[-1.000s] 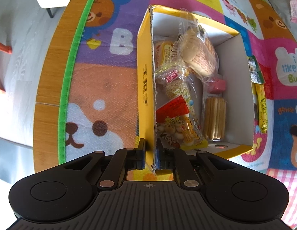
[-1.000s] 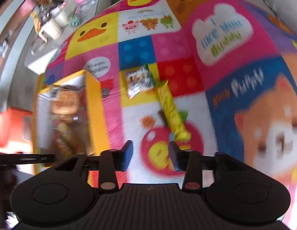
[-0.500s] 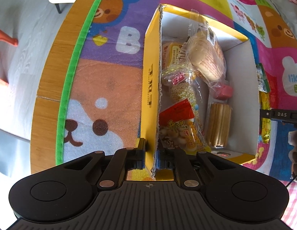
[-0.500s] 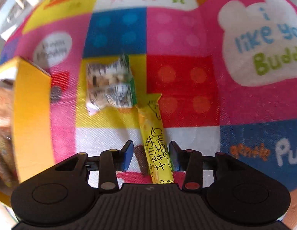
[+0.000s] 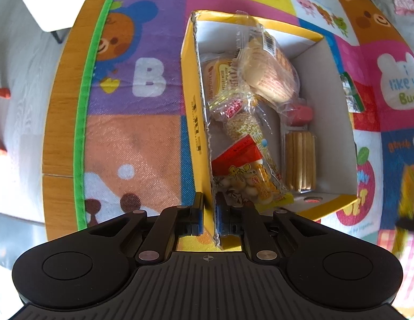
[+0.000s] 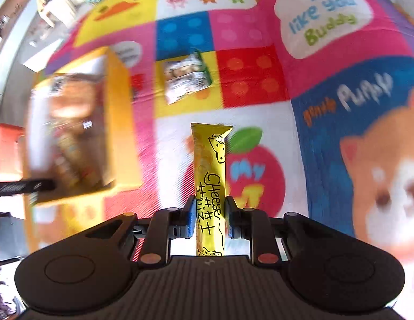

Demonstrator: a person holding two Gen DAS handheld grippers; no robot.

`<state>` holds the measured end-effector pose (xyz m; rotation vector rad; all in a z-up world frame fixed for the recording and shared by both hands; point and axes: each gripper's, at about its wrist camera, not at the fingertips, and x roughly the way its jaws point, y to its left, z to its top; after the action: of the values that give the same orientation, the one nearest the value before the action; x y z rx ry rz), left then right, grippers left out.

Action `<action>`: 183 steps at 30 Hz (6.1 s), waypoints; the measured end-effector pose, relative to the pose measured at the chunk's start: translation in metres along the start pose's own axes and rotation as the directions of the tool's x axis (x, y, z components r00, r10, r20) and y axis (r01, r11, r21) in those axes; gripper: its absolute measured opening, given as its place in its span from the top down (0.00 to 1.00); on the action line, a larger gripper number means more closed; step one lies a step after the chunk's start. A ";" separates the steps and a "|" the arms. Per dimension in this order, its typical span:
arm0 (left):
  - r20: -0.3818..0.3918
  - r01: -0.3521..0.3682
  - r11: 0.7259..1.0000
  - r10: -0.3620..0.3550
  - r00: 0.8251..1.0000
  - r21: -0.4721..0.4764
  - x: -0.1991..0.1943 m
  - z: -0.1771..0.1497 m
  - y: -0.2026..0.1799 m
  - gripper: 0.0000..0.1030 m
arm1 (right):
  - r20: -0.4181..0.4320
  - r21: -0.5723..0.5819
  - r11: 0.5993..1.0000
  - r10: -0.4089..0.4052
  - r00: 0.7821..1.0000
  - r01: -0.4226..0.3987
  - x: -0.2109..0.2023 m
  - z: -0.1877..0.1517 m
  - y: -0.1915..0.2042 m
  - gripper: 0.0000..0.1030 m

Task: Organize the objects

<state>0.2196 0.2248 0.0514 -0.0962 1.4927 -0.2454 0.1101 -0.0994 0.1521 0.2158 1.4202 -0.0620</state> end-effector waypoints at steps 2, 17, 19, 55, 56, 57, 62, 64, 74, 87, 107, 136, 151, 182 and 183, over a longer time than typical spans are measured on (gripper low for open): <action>0.001 0.004 1.000 -0.004 1.000 -0.005 0.000 -0.001 0.001 0.90 | -0.007 -0.008 1.000 0.017 1.000 -0.018 -0.021 -0.016 0.017 0.79; -0.006 0.039 0.999 -0.039 0.999 -0.007 -0.003 -0.006 0.010 0.89 | 0.078 -0.026 0.995 0.098 0.992 -0.096 -0.116 -0.058 0.107 0.79; -0.003 0.043 0.999 -0.043 0.999 0.000 -0.003 -0.007 0.010 0.89 | 0.091 -0.032 0.994 0.107 0.990 -0.105 -0.123 -0.059 0.113 0.79; -0.020 0.113 0.994 -0.113 0.993 -0.008 -0.001 -0.005 0.021 0.86 | 0.138 0.062 0.982 0.171 0.976 -0.181 -0.111 0.011 0.146 0.79; -0.021 0.112 0.994 -0.112 0.993 -0.011 -0.001 -0.005 0.021 0.87 | 0.124 0.089 0.977 0.185 0.975 -0.196 -0.102 0.017 0.145 0.79; -0.022 0.109 0.994 -0.109 0.994 -0.012 -0.002 -0.005 0.021 0.87 | 0.110 0.112 0.972 0.194 0.975 -0.206 -0.092 0.022 0.144 0.79; -0.029 0.104 0.995 -0.104 0.994 -0.016 -0.003 -0.005 0.023 0.87 | 0.073 0.188 0.959 0.200 0.977 -0.210 -0.053 0.043 0.142 0.79; -0.030 0.105 0.994 -0.106 0.994 -0.027 -0.002 -0.004 0.022 0.87 | 0.069 0.168 0.969 0.174 0.982 -0.183 -0.043 0.051 0.145 0.79; -0.023 0.105 0.993 -0.106 0.994 -0.061 -0.002 -0.005 0.023 0.87 | 0.090 0.088 0.991 0.097 0.991 -0.105 -0.033 0.065 0.124 0.63; -0.020 0.050 0.990 -0.053 0.998 -0.129 -0.001 -0.006 0.019 0.87 | 0.045 0.258 0.965 0.043 0.998 -0.053 -0.021 0.057 -0.003 0.47; 0.023 0.053 0.971 -0.049 0.999 -0.233 -0.003 -0.016 0.027 0.86 | -0.030 0.833 0.552 0.093 0.995 -0.027 0.138 0.165 -0.007 0.34; 0.022 0.038 0.998 -0.037 0.999 -0.050 0.005 -0.002 0.012 0.88 | -0.062 0.279 0.946 0.191 0.980 -0.166 -0.025 -0.014 0.009 0.42; 0.005 0.049 0.999 -0.048 0.999 -0.017 0.004 -0.003 0.015 0.87 | -0.017 -0.108 0.971 0.211 0.977 -0.212 -0.151 -0.061 0.130 0.42; -0.021 0.120 0.993 -0.120 0.993 -0.010 0.006 -0.001 0.030 0.84 | 0.033 -0.196 0.977 0.093 0.995 -0.085 -0.089 -0.039 0.157 0.42; -0.025 0.121 0.993 -0.121 0.992 -0.003 0.006 -0.001 0.030 0.84 | 0.029 -0.208 0.975 0.079 0.996 -0.071 -0.077 -0.045 0.157 0.42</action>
<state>0.2223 0.2522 0.0387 -0.1851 1.5140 -0.3442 0.0818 0.0556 0.2395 0.0950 1.3697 0.1432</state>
